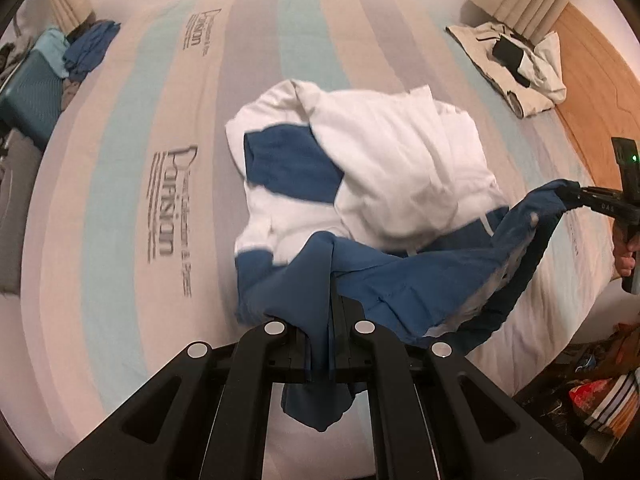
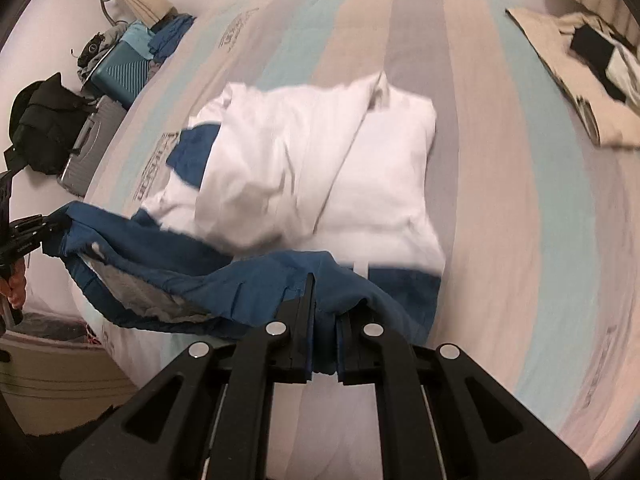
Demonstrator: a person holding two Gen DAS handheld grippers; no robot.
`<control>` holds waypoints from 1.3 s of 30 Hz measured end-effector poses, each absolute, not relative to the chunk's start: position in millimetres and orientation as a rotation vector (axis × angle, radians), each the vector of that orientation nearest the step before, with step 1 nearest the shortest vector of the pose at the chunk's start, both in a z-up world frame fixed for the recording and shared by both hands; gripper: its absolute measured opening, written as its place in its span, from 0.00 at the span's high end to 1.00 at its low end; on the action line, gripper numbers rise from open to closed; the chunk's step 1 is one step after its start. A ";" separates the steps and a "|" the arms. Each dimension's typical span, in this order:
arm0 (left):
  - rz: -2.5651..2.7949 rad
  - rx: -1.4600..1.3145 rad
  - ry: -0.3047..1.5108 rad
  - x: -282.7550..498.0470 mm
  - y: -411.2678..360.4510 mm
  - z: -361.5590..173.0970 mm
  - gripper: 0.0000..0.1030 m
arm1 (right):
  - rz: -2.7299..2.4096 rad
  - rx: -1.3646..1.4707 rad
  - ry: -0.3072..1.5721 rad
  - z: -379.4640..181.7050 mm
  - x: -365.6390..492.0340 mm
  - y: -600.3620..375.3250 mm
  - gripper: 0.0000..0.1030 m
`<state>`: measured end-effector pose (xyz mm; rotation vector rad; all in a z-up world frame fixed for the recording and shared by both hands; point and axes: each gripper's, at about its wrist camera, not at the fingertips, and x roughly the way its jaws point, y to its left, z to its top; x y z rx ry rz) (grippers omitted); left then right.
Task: Fold large clothes
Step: 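Lift the hem with both grippers and fold it over toward the hood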
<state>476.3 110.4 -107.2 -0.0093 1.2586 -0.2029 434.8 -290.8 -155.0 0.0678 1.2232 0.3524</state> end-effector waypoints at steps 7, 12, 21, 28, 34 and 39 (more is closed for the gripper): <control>-0.204 -0.079 1.282 560.3 127.0 -131.2 0.96 | 0.331 0.120 1.204 -160.3 514.0 -292.0 0.94; -0.185 -0.137 1.287 625.0 133.2 -161.6 0.96 | 0.285 0.125 1.231 -184.8 568.9 -291.9 0.94; -0.148 -0.169 1.318 721.8 137.4 -211.2 0.96 | 0.198 0.122 1.300 -237.2 648.3 -297.6 0.94; -0.103 -0.130 1.314 754.0 140.6 -243.7 0.96 | 0.148 0.090 1.307 -260.7 689.5 -286.3 0.94; -0.078 -0.151 1.301 769.9 145.7 -256.7 0.96 | 0.108 0.094 1.316 -268.1 712.8 -283.6 0.94; -0.065 -0.151 1.298 784.0 147.2 -263.6 0.95 | 0.089 0.059 1.329 -277.6 725.7 -280.2 0.94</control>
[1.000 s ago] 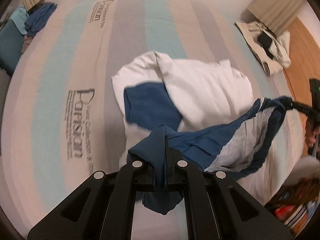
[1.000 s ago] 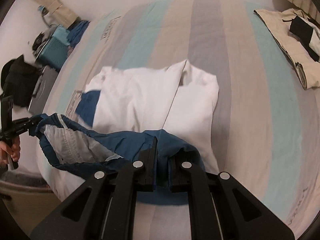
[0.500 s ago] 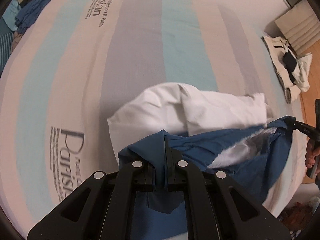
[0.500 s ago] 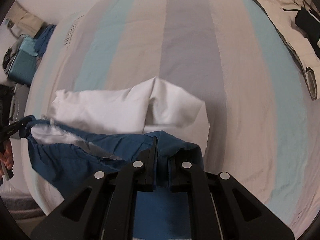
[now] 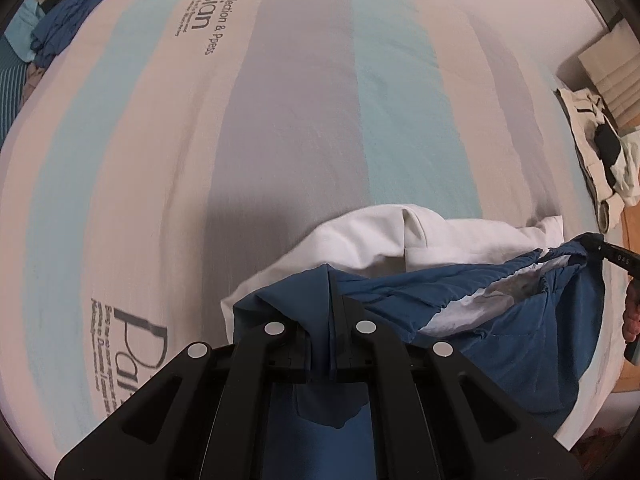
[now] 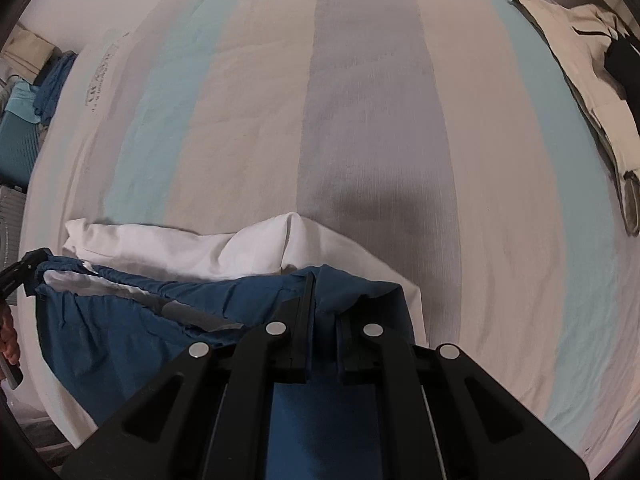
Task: Fold large clothes
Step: 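Lift the hem with both grippers and fold it over toward the hood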
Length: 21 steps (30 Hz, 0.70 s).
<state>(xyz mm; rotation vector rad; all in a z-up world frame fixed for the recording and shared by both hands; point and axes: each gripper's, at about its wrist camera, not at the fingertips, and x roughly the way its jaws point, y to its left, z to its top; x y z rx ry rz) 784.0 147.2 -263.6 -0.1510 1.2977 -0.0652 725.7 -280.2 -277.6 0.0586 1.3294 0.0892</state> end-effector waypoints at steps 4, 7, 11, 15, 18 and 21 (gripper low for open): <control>-0.061 -0.105 1.301 787.4 140.6 -279.1 0.95 | 0.076 0.041 1.336 -291.3 729.6 -282.1 0.94; -0.054 -0.108 1.304 788.4 140.2 -289.0 0.95 | 0.057 0.049 1.345 -301.8 731.9 -282.2 0.94; -0.045 -0.099 1.311 786.1 138.8 -297.8 0.95 | 0.047 0.047 1.353 -310.7 736.3 -279.9 0.94; -0.048 -0.108 1.308 788.7 140.8 -307.4 0.95 | 0.043 0.027 1.356 -317.9 742.5 -276.5 0.94; -0.037 -0.100 1.313 791.4 138.8 -319.2 0.95 | 0.032 0.024 1.366 -326.2 746.4 -274.1 0.94; -0.021 -0.089 1.318 791.9 135.0 -326.1 0.94 | 0.019 -0.032 1.364 -330.4 745.5 -264.9 0.94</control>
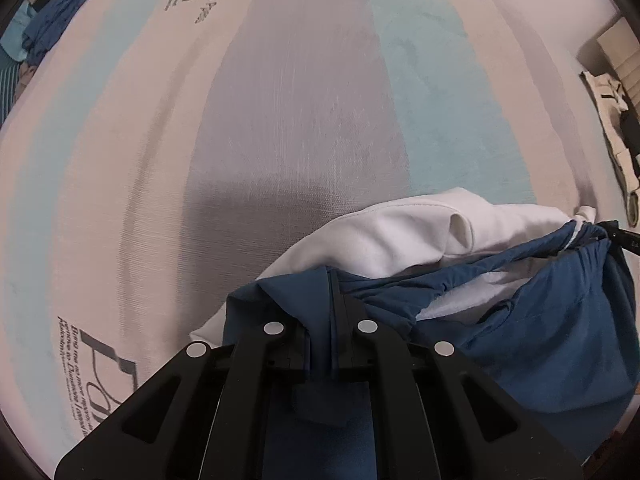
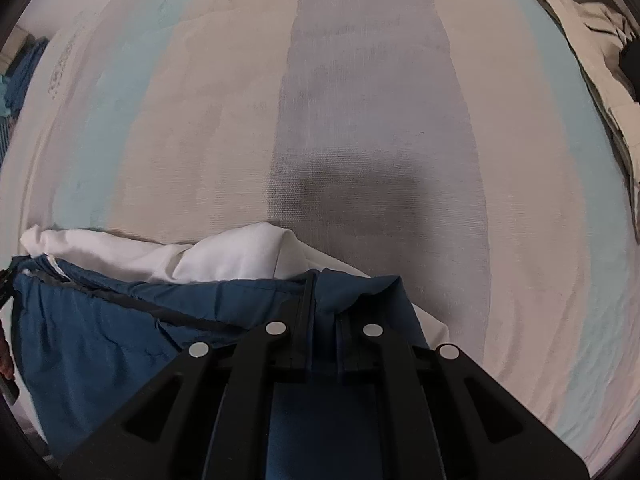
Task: Fold large clothes
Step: 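Lift the hem with both grippers and fold it over toward the hood, then open both grippers to release the folded hem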
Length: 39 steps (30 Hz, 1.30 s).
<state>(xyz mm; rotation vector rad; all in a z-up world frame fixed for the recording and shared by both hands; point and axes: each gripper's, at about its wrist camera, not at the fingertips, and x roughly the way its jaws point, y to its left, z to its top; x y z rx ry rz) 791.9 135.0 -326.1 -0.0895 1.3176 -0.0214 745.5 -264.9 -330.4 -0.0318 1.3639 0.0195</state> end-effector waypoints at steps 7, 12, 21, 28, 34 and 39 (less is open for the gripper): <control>-0.032 -0.018 1.318 789.0 127.2 -313.2 0.83 | 0.017 -0.120 1.309 -306.1 730.2 -251.2 0.85; -0.036 0.018 1.268 772.2 118.8 -288.4 0.58 | 0.053 -0.181 1.222 -280.1 705.0 -243.6 0.67; -0.082 -0.016 1.159 752.2 103.7 -247.5 0.18 | 0.094 -0.157 1.151 -252.2 690.9 -241.5 0.57; -0.099 -0.034 1.130 752.8 92.6 -224.1 0.18 | 0.145 -0.069 1.115 -230.6 694.0 -240.3 0.46; -0.136 -0.007 1.119 746.4 81.2 -216.1 0.18 | 0.205 0.079 1.120 -217.8 703.7 -254.3 0.37; -0.142 -0.014 1.123 748.5 76.8 -219.0 0.17 | 0.292 0.348 1.181 -223.2 712.9 -278.0 0.14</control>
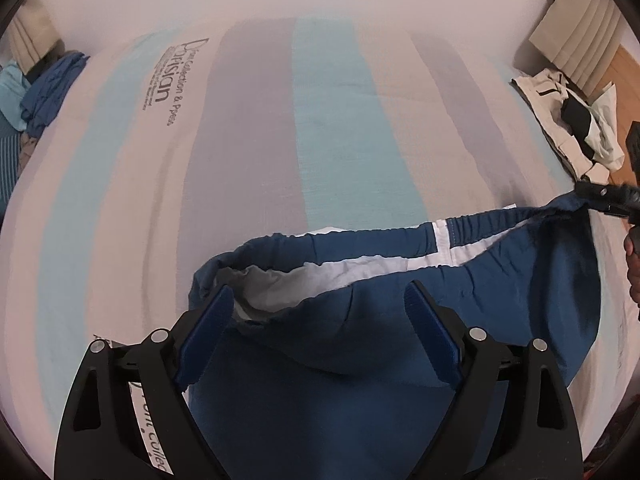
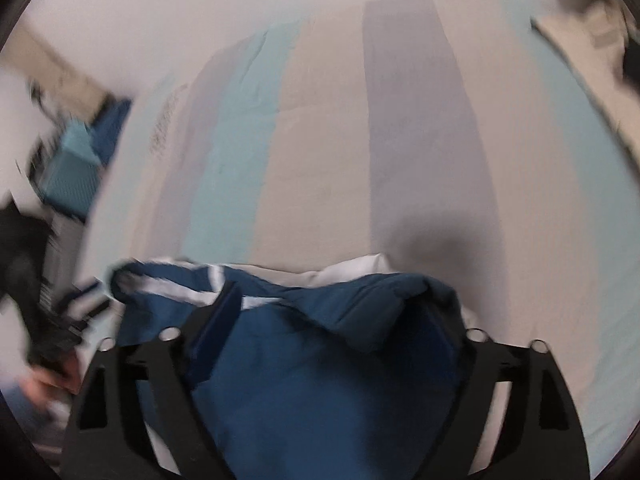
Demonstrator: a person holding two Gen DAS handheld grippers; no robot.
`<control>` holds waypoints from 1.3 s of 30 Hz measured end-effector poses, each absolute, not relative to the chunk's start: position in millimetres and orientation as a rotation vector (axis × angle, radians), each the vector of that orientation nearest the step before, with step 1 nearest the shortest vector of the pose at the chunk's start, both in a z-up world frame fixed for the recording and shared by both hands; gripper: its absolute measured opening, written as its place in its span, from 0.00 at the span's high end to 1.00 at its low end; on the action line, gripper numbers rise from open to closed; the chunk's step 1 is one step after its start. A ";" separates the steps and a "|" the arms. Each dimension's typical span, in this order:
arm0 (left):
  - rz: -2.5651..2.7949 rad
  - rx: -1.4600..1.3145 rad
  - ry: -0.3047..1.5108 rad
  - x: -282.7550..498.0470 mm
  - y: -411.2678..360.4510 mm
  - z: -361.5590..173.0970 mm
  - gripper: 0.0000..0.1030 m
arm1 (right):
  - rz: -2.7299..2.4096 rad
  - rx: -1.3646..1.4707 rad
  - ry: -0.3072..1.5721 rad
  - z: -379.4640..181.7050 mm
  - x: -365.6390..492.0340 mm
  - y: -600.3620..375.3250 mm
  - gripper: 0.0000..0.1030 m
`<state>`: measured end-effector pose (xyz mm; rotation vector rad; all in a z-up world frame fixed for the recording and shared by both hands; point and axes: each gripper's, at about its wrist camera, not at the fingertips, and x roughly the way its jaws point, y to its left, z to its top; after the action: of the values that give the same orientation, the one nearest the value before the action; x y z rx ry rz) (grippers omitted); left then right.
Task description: Fold large clothes
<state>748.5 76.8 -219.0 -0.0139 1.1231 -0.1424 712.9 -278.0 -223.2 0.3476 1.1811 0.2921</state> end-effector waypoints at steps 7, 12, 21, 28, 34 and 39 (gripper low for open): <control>-0.119 0.006 1.135 754.5 76.5 -226.4 0.17 | 0.279 0.231 1.150 -207.0 713.3 -281.4 0.10; -0.128 0.039 1.144 757.9 72.8 -233.3 0.17 | 0.319 -0.093 1.142 -213.5 701.5 -237.9 0.10; -0.105 0.094 1.195 765.1 73.5 -264.4 0.17 | 0.294 -0.329 1.225 -272.4 694.2 -185.4 0.10; -0.105 0.101 1.223 770.7 74.2 -288.7 0.36 | 0.230 -0.315 1.260 -303.4 703.9 -179.7 0.10; -0.109 0.137 1.252 771.2 66.9 -298.6 0.79 | 0.216 -0.220 1.301 -310.9 704.5 -190.6 0.53; -0.120 0.135 1.237 771.1 69.4 -288.8 0.97 | 0.235 -0.180 1.282 -294.4 702.0 -194.5 0.85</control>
<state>771.1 69.4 -288.8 0.1352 1.2366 -0.1203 702.0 -194.5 -294.4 -0.1802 1.2819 0.2352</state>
